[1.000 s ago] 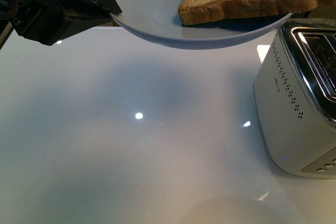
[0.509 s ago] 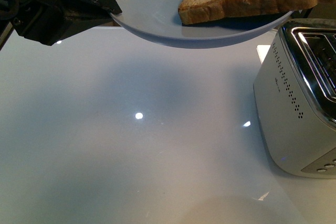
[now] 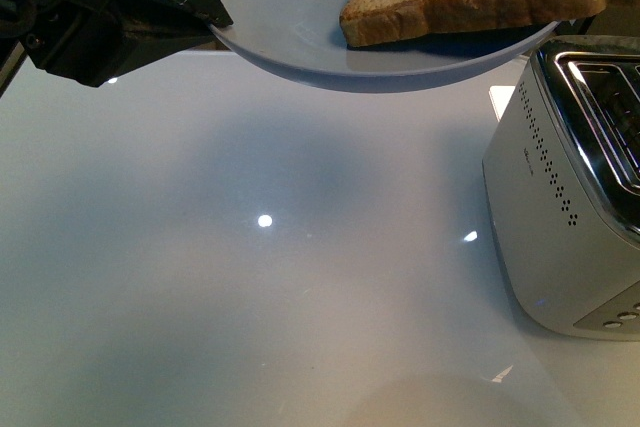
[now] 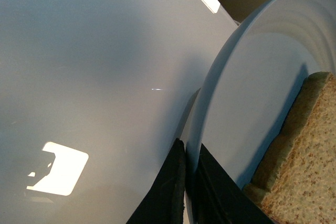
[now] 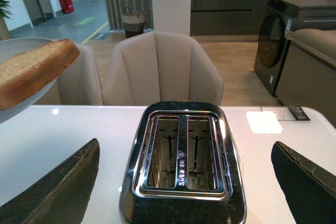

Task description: Left arm holds plate, right arm toasts bread

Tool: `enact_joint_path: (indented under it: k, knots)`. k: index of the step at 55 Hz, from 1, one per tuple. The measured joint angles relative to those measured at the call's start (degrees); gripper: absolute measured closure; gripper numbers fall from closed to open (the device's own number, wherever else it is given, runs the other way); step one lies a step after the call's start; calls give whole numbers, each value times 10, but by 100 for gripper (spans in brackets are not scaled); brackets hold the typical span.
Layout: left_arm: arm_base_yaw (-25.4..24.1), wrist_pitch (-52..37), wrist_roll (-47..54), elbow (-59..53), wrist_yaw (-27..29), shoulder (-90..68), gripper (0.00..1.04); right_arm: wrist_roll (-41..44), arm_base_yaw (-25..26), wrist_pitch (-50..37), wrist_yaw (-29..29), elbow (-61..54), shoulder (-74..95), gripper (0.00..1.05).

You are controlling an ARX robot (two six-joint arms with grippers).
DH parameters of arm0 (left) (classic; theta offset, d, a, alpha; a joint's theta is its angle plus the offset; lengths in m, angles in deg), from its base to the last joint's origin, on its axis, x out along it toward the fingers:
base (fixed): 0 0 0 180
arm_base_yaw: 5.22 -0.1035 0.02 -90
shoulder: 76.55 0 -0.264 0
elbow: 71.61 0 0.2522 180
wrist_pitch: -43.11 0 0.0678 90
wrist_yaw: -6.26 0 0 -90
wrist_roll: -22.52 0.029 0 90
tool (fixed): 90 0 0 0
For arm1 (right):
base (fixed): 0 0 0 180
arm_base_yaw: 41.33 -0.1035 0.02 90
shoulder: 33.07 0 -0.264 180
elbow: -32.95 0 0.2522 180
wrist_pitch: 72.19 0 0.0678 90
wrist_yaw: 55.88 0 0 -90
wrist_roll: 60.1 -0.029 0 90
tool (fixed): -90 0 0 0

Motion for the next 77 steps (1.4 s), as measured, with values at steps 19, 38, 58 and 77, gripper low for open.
enact_joint_path:
  k: [19, 38, 58, 77]
  knots:
    - [1, 0, -1, 0, 1, -1, 101, 52, -79, -65, -234, 27, 149, 9]
    - [1, 0, -2, 0, 2, -1, 101, -121, -115, -230, -159, 169, 496, 9]
    - [1, 0, -2, 0, 2, -1, 101, -381, -129, -261, -35, 253, 619, 9]
    - [1, 0, -2, 0, 2, -1, 101, -556, -157, -308, 30, 254, 669, 9]
